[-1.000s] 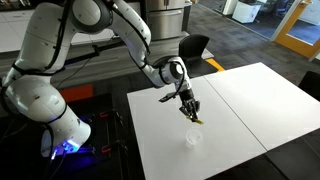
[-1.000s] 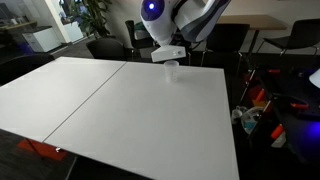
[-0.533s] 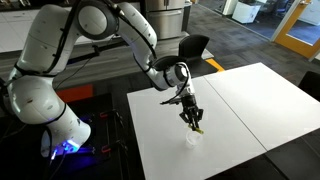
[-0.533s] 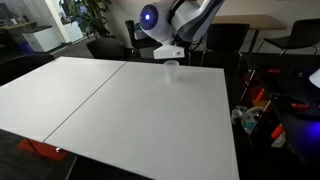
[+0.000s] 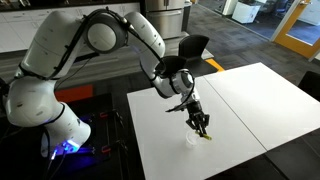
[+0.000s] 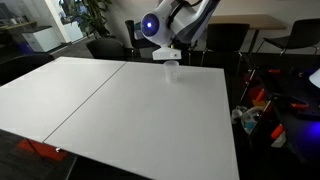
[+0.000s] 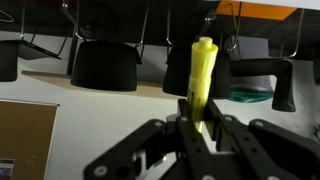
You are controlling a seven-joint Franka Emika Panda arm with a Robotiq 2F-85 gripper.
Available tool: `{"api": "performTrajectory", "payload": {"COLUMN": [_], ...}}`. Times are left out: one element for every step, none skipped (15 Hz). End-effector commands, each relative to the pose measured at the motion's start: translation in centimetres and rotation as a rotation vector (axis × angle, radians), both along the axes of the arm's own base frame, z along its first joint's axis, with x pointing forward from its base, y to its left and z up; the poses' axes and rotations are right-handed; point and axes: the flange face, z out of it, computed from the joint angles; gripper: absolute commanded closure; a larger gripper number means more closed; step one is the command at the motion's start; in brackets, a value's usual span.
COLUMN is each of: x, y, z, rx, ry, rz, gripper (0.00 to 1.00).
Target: Place the marker in the cup
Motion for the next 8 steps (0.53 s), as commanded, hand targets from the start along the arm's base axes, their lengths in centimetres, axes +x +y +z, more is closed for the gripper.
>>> {"api": "performTrajectory", "payload": {"x": [1.5, 1.8, 2.1, 2.3, 2.5, 2.6, 2.5, 2.2], "y": [0.0, 0.1, 0.2, 0.3, 0.4, 0.6, 0.9, 1.3], "z": [-1.6, -2.3, -2.9, -3.4, -4.0, -4.4, -4.8, -5.1], "rx": [-0.039, -0.045, -0.049, -0.051, -0.055, -0.058, -0.061, -0.065], "ry": [-0.008, -0.002, 0.004, 0.009, 0.012, 0.015, 0.015, 0.012], "rz": [0.036, 0.052, 0.063, 0.075, 0.085, 0.090, 0.091, 0.088], "gripper": [0.95, 0.95, 0.95, 0.95, 0.95, 0.95, 0.95, 0.95]}}
